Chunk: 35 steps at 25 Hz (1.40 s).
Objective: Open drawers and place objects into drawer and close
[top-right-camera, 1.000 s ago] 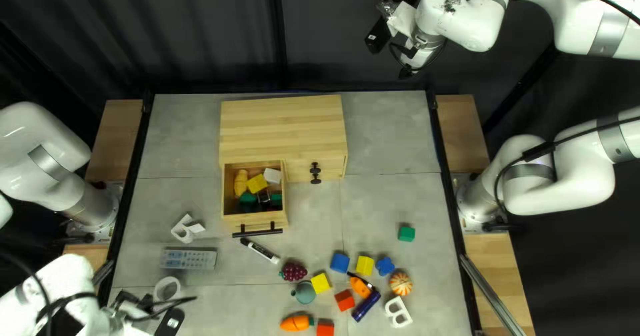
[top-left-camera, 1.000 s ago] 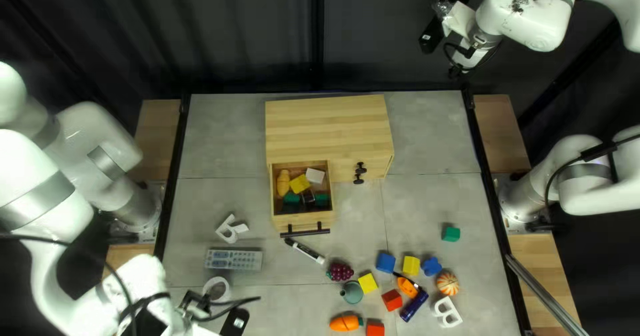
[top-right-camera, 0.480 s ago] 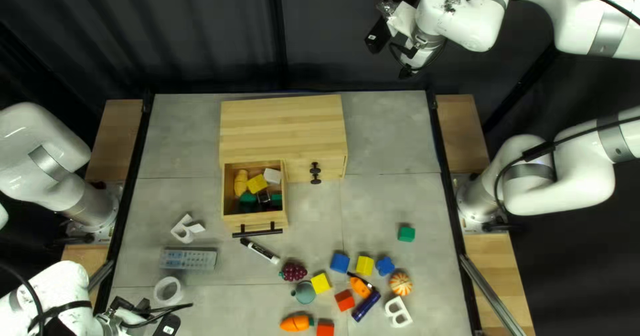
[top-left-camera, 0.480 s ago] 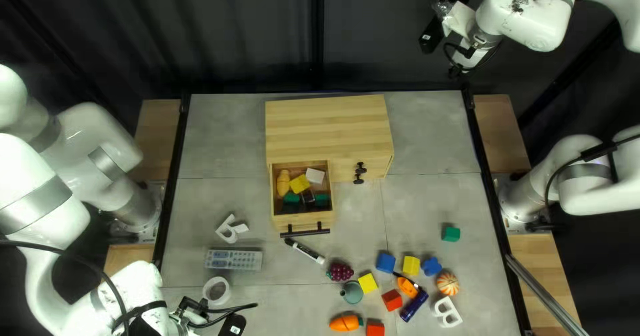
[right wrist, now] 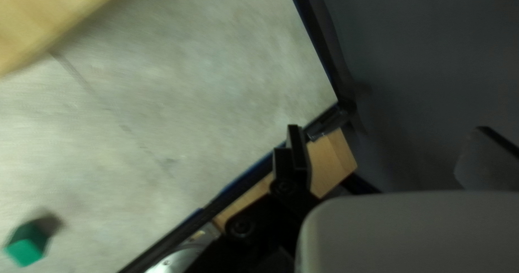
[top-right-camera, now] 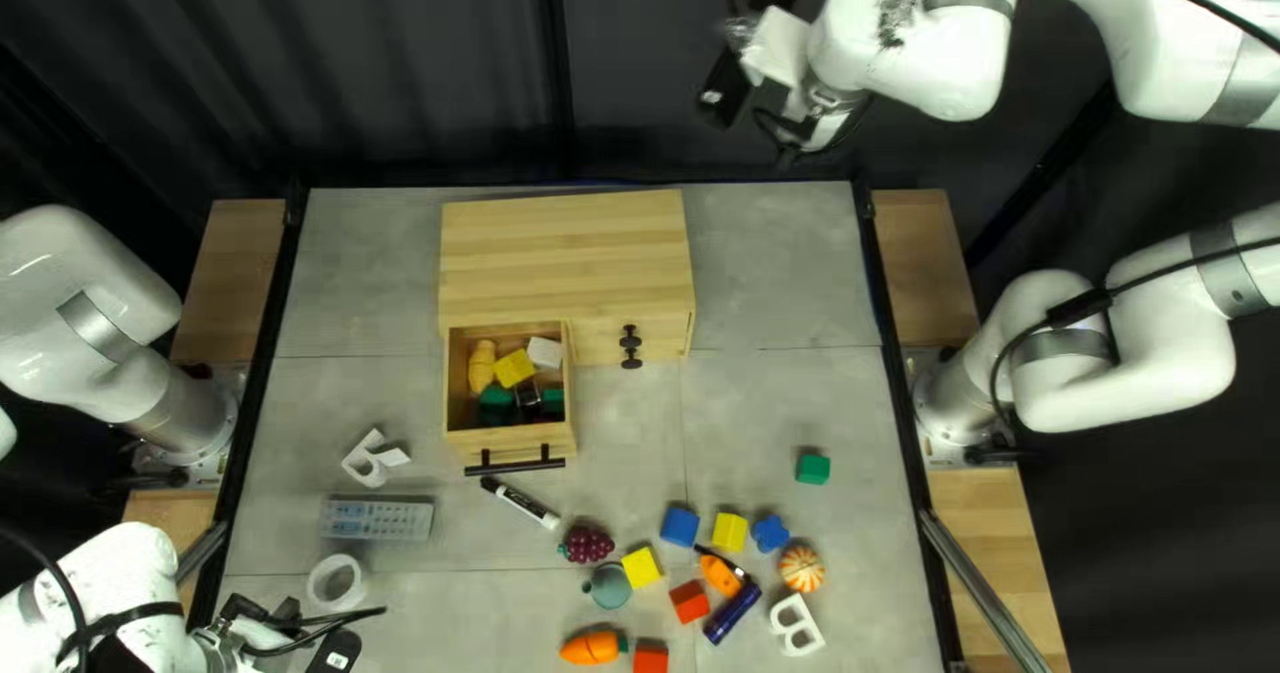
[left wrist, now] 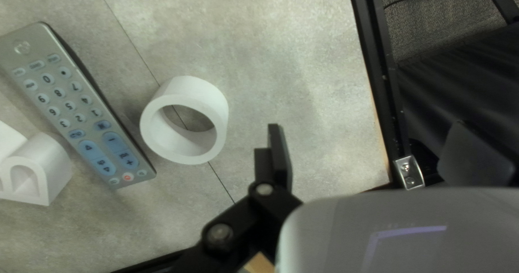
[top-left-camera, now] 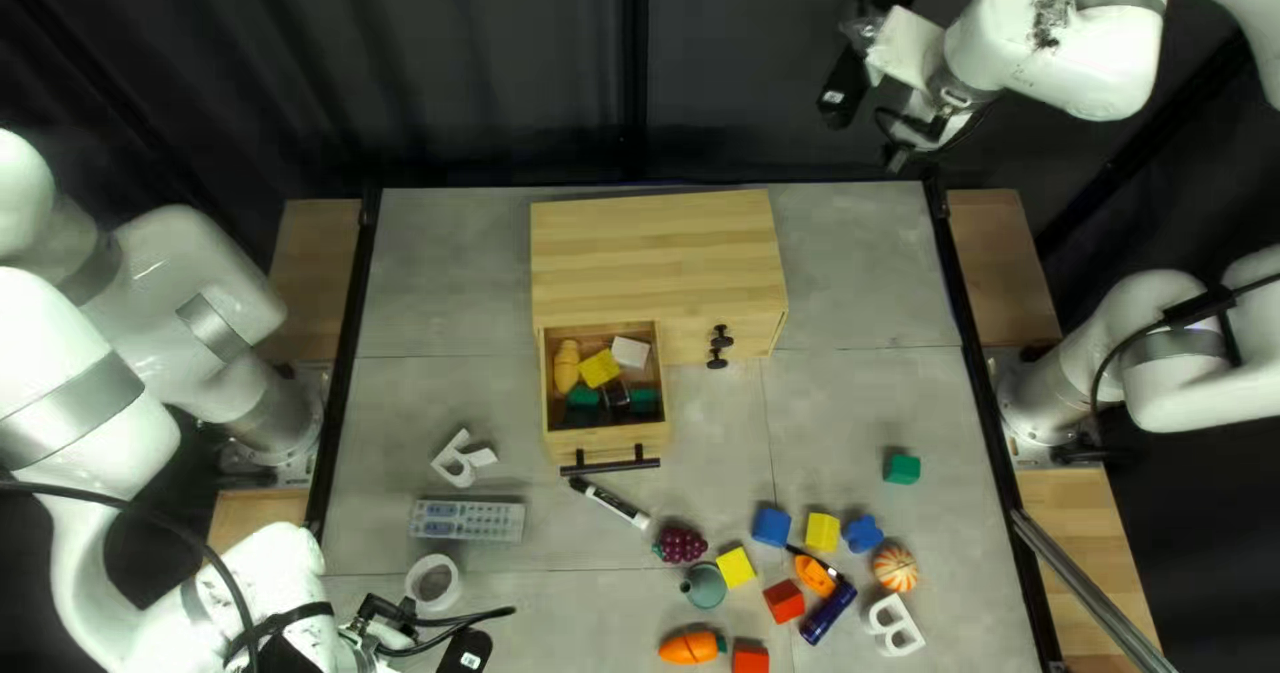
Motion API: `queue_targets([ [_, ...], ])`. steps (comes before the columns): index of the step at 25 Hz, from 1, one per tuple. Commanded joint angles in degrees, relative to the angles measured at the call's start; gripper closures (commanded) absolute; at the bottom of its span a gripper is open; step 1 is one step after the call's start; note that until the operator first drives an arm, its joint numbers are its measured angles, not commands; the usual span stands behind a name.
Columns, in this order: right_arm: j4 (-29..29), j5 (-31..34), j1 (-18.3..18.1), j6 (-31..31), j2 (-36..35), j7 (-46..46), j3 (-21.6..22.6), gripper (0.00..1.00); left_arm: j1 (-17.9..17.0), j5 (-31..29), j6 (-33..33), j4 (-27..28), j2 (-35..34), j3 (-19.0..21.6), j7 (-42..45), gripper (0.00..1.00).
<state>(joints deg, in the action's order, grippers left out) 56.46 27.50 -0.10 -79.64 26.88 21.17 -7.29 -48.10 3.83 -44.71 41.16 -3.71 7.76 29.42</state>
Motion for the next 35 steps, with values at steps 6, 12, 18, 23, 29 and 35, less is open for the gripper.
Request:
queue_targets([
  [6,2.8,-2.7,2.8,0.1,-3.3,2.7,3.5,0.0,0.0,0.0,0.0,0.0,0.0,0.0,0.0,0.0],
  [12,-12.5,-5.4,7.5,8.2,3.3,-1.7,4.3,0.0,0.0,0.0,0.0,0.0,0.0,0.0,0.0,0.0],
  [18,-15.7,-11.2,11.3,5.7,3.7,3.8,9.0,0.0,0.0,0.0,0.0,0.0,0.0,0.0,0.0,0.0],
  [23,-19.1,-15.4,13.6,5.2,3.1,13.4,14.1,0.0,0.0,0.0,0.0,0.0,0.0,0.0,0.0,0.0],
  [29,-25.0,-21.2,14.9,10.2,-2.8,11.3,12.3,0.0,0.0,0.0,0.0,0.0,0.0,0.0,0.0,0.0],
  [35,-26.5,-24.8,15.1,15.1,-9.5,13.1,12.1,0.0,0.0,0.0,0.0,0.0,0.0,0.0,0.0,0.0],
])
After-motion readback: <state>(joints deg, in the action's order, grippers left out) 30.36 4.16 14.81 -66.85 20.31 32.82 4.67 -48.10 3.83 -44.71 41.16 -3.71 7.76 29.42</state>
